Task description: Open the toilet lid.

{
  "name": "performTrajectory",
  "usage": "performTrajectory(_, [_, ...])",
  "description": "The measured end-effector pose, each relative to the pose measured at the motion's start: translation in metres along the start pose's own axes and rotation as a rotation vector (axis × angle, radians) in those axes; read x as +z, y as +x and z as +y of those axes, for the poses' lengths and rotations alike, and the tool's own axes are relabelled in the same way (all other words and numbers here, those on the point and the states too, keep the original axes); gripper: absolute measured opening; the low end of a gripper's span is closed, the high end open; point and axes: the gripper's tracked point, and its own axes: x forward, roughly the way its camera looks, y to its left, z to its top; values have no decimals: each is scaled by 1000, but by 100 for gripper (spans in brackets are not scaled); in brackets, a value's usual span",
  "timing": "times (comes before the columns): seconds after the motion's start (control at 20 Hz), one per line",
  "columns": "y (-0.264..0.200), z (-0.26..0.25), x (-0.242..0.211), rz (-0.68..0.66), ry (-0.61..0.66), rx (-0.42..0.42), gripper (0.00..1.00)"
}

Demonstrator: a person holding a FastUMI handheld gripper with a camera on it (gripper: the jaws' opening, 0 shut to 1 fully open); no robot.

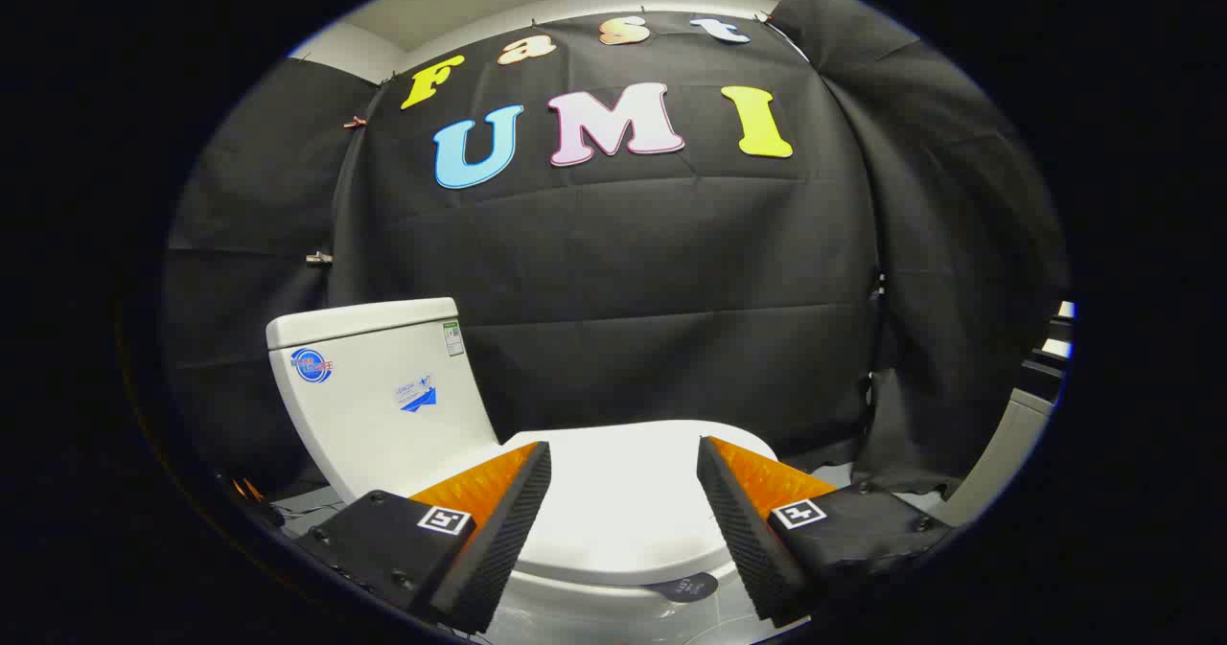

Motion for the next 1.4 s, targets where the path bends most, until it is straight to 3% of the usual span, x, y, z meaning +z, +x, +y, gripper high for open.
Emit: performTrajectory(1.4, [1,-1,-4,12,-4,2,98])
